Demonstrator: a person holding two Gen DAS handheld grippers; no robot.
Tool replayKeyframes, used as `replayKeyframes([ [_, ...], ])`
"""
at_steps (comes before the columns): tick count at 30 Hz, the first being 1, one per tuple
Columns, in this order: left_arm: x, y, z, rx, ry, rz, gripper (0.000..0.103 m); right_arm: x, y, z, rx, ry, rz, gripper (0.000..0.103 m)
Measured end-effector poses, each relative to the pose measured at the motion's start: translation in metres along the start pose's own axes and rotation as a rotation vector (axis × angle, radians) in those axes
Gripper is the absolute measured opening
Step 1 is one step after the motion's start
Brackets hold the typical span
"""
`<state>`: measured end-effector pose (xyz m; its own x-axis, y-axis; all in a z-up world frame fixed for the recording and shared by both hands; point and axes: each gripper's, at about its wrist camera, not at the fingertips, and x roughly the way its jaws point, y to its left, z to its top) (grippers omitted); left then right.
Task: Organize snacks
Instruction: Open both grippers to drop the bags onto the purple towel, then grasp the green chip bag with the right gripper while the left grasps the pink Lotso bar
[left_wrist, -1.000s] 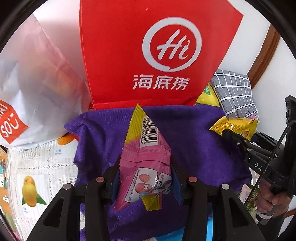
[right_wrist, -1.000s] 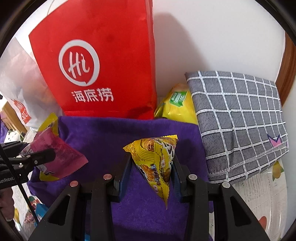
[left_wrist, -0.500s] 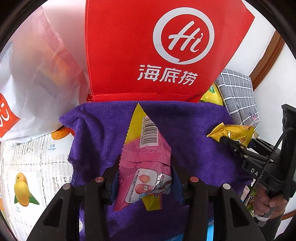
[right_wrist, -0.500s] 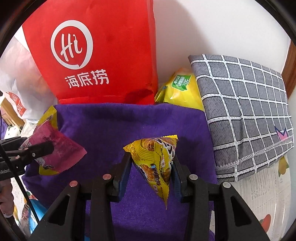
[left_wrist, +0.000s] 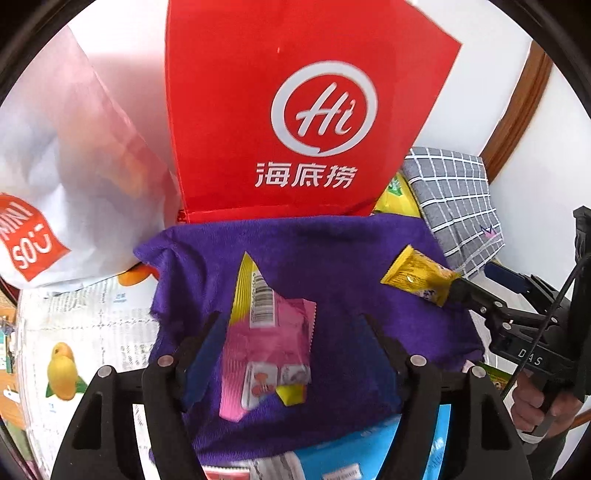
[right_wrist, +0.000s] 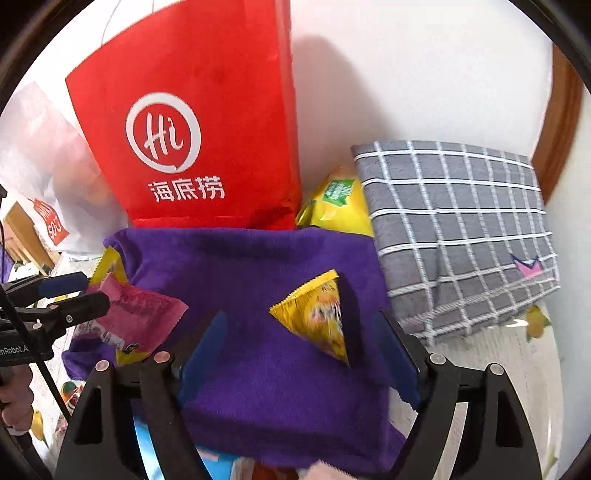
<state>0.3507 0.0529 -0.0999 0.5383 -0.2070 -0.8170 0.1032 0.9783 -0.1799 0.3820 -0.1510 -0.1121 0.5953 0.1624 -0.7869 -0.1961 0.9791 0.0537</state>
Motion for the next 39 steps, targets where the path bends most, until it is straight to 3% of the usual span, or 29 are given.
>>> replayKeyframes([
  [11, -0.064, -0.014, -0.030, 0.003, -0.060, 0.009, 0.071, -0.075, -0.031, -0.035, 0.098, -0.020, -0.086, 0.092],
  [14, -0.081, -0.016, -0.044, -0.002, -0.081, 0.001, 0.071, -0.093, -0.040, -0.051, 0.119, -0.026, -0.060, 0.092],
  [20, -0.105, -0.019, -0.076, -0.014, -0.102, 0.027, 0.071, -0.118, -0.042, -0.090, 0.054, -0.074, -0.093, 0.092],
  [30, -0.122, -0.019, -0.115, -0.072, -0.122, 0.023, 0.071, -0.108, -0.070, -0.149, 0.109, -0.016, -0.026, 0.092],
  [34, -0.121, -0.012, -0.129, -0.098, -0.109, 0.033, 0.070, -0.094, -0.079, -0.163, 0.167, 0.005, 0.036, 0.079],
  [39, -0.117, -0.001, -0.141, -0.130, -0.092, 0.070, 0.070, -0.071, -0.077, -0.170, 0.170, 0.035, 0.058, 0.078],
])
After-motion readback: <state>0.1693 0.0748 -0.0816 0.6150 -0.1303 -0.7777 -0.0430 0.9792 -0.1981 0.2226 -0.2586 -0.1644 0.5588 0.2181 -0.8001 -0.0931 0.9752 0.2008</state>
